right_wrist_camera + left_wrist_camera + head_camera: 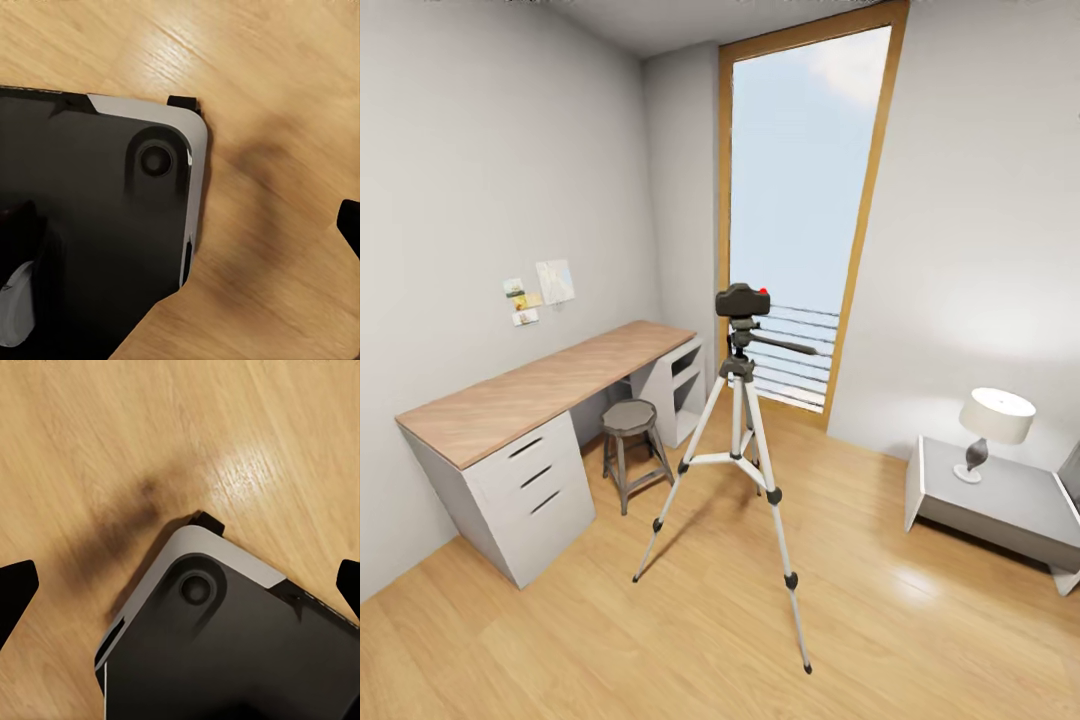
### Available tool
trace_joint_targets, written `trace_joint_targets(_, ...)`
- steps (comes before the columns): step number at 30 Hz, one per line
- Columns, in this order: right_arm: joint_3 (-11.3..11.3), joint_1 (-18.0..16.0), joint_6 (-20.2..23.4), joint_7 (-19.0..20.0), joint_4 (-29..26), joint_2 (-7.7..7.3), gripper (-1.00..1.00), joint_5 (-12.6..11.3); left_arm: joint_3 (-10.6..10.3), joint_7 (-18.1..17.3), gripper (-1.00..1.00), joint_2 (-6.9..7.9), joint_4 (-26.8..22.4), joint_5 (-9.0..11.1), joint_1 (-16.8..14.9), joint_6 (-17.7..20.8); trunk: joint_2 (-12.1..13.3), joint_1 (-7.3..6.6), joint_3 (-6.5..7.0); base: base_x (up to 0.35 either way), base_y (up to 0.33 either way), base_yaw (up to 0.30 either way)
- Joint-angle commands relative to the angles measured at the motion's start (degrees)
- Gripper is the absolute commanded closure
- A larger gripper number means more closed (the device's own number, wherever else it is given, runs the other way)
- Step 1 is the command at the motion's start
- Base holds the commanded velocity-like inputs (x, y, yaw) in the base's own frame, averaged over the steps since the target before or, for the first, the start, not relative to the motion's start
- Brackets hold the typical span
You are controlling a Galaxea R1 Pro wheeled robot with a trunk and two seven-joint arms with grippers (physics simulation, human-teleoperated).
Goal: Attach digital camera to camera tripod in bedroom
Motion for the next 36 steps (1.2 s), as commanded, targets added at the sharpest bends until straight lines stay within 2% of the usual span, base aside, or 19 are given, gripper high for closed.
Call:
trace_joint_targets(1, 0.1, -0.1, -0.2, 0.1, 0.2, -0.02, -1.0, 0.3, -0.5, 0.2, -1.0, 0.0, 0.0, 0.4, 0.0, -0.1, -0.1, 0.04, -0.04, 0.0, 0.0, 0.0)
trace_joint_targets(36, 0.2, -0.1, 0.2, 0.0, 0.2, 0.07, -1.0, 0.7, -0.4, 0.2, -1.0, 0.0, -0.1, 0.3, 0.0, -0.1, -0.1, 0.04, 2.2, 0.0, 0.0, 0.0)
